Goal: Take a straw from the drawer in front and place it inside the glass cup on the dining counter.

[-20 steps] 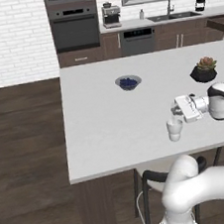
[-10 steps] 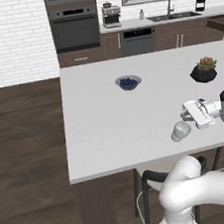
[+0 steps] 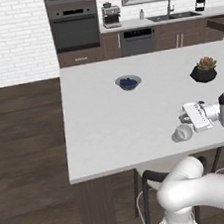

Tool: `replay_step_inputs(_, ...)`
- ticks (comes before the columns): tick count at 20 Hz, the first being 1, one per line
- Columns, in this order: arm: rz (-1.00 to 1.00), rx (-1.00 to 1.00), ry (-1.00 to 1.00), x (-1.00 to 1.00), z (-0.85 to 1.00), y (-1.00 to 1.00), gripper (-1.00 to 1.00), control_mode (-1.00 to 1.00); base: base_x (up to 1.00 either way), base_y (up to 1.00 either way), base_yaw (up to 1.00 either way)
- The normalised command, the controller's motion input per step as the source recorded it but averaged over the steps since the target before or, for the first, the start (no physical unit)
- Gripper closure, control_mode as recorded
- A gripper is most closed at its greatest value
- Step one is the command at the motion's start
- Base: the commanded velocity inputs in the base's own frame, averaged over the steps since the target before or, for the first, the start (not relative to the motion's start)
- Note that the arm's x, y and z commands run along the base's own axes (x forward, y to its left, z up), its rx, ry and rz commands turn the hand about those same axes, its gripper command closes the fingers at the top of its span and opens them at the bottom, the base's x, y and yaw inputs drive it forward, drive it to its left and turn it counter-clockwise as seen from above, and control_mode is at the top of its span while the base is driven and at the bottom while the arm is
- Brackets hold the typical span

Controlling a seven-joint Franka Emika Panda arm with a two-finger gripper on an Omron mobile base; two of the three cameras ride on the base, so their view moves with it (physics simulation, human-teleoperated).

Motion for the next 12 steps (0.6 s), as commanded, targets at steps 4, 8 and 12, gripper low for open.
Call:
replay_step_inputs(4,-0.02,0.0,-0.04,0.39,0.0,0.04,1.0,-1.0,0.0,0.0,0.0)
replay_step_inputs(8,-0.03,0.0,-0.06,0.39,0.0,0.0,1.0,-1.0,0.0,0.0,0.0)
replay_step_inputs(12,-0.04,0.0,-0.04,0.08,0.0,-0.06,1.0,-1.0,0.0,0.0,0.0)
